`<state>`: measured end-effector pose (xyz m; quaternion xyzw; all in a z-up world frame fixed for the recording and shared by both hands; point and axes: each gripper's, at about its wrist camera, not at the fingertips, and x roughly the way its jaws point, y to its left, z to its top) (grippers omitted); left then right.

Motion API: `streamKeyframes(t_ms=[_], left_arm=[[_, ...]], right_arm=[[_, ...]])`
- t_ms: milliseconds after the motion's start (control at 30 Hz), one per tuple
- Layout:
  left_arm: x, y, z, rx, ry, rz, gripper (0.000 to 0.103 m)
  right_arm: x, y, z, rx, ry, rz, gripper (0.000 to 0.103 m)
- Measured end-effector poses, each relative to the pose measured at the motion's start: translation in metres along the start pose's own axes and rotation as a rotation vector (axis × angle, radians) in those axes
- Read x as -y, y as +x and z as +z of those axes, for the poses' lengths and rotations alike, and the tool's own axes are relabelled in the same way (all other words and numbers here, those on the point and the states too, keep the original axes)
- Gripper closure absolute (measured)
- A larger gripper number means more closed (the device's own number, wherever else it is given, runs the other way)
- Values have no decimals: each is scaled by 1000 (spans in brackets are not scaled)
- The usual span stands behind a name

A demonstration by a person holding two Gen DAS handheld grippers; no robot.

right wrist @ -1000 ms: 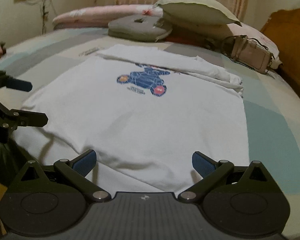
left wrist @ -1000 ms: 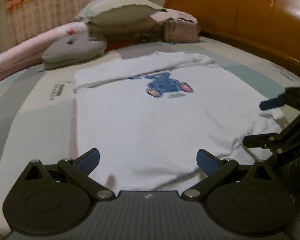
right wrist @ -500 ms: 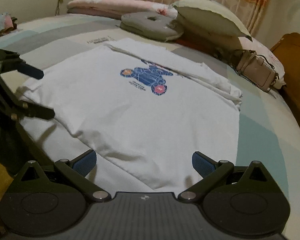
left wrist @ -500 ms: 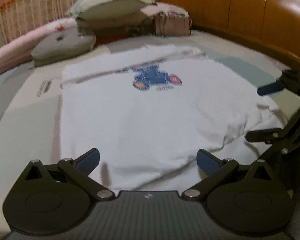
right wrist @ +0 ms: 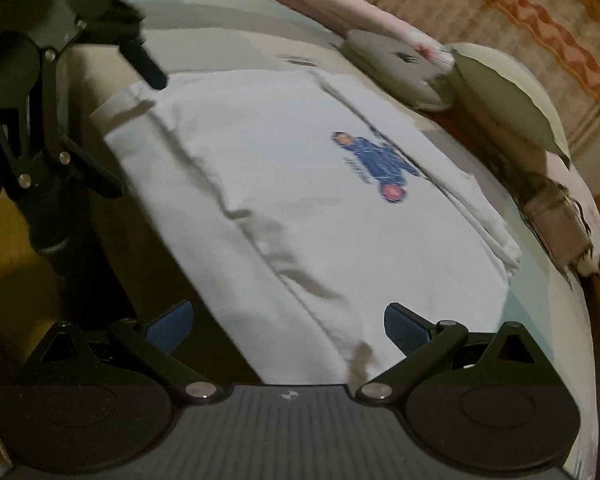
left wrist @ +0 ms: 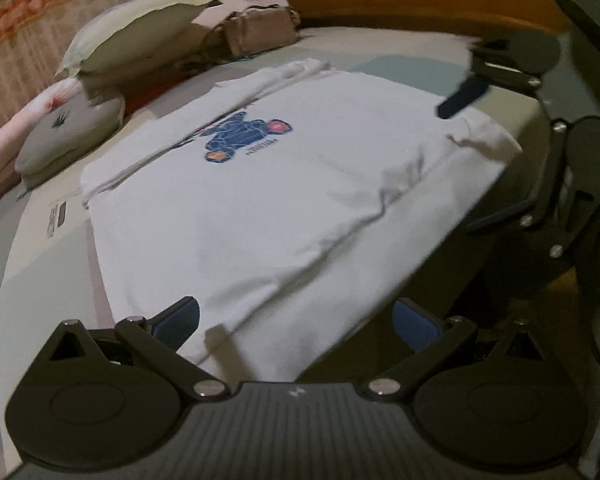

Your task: Fold clothes

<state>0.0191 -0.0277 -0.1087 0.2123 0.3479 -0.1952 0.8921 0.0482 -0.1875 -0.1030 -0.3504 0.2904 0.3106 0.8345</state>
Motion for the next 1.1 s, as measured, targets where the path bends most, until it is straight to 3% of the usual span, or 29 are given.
streamKeyframes(t_ms=[233, 367, 533, 733, 967, 1100], left_arm=[[11, 2, 4, 15, 28, 2, 1], [17, 4, 9, 34, 59, 10, 1], [25, 8, 16, 58, 105, 25, 1], [39, 25, 24, 117, 202, 142, 1], [26, 17, 37, 184, 148, 179, 1], [25, 10, 39, 197, 159, 175, 1]], right_arm=[[-35, 20, 7, 21, -195, -178, 0], [-46, 5, 8, 76, -285, -251, 0], [-36, -13, 13, 162, -247, -336, 0], [-32, -15, 14, 166, -217, -337, 0], [-41, -4, 9, 143, -223, -325, 0], [-42, 10, 13, 141, -207, -413, 0]])
